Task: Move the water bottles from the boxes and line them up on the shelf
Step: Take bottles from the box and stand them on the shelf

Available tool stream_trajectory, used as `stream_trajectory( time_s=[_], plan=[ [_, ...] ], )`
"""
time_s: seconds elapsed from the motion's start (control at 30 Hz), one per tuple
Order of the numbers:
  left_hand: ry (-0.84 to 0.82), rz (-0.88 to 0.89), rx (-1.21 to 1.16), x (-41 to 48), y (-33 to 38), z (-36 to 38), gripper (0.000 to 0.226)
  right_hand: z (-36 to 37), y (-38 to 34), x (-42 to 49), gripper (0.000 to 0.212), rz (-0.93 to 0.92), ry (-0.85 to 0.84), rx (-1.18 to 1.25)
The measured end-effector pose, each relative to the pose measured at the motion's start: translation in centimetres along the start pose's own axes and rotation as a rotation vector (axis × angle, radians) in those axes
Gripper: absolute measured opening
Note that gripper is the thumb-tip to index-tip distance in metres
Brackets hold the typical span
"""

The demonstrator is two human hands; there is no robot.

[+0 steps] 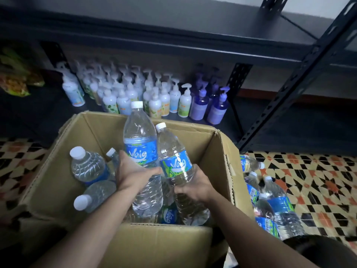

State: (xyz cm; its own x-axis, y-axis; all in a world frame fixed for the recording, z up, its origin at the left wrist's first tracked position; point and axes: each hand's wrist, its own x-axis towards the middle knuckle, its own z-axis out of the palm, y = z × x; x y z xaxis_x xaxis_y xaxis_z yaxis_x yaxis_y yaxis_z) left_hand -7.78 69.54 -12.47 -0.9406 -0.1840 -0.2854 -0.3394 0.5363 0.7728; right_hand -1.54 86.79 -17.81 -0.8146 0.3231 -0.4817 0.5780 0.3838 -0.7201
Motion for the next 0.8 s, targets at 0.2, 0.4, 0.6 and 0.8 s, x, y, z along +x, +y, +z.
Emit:
stream_trajectory(
  time_s=[0.2,0.4,0.6,0.8],
  plan=[
    [0.05,0.222,-0.025,-3.1,2.1,-2.8,0.083,-2.0,-2.5,-3.2,0.069,-0.154,0.123,0.177],
    [0.098,0.354,-0.087,-6.3,7.4,-5.3,0.083,-4.8,-7.0,-7.8,0.072,-0.297,0.281,0.345],
    [0.141,0.451,-0.21,-7.6,13.8,-7.3,0.086,-10.2,-11.8,-9.9,0.072,-0.494,0.378,0.392],
    [0.174,0.583,-0.357,-8.3,20.1,-8.8,0.083,-15.6,-17.7,-9.7,0.082,-0.604,0.477,0.373]
  ],
)
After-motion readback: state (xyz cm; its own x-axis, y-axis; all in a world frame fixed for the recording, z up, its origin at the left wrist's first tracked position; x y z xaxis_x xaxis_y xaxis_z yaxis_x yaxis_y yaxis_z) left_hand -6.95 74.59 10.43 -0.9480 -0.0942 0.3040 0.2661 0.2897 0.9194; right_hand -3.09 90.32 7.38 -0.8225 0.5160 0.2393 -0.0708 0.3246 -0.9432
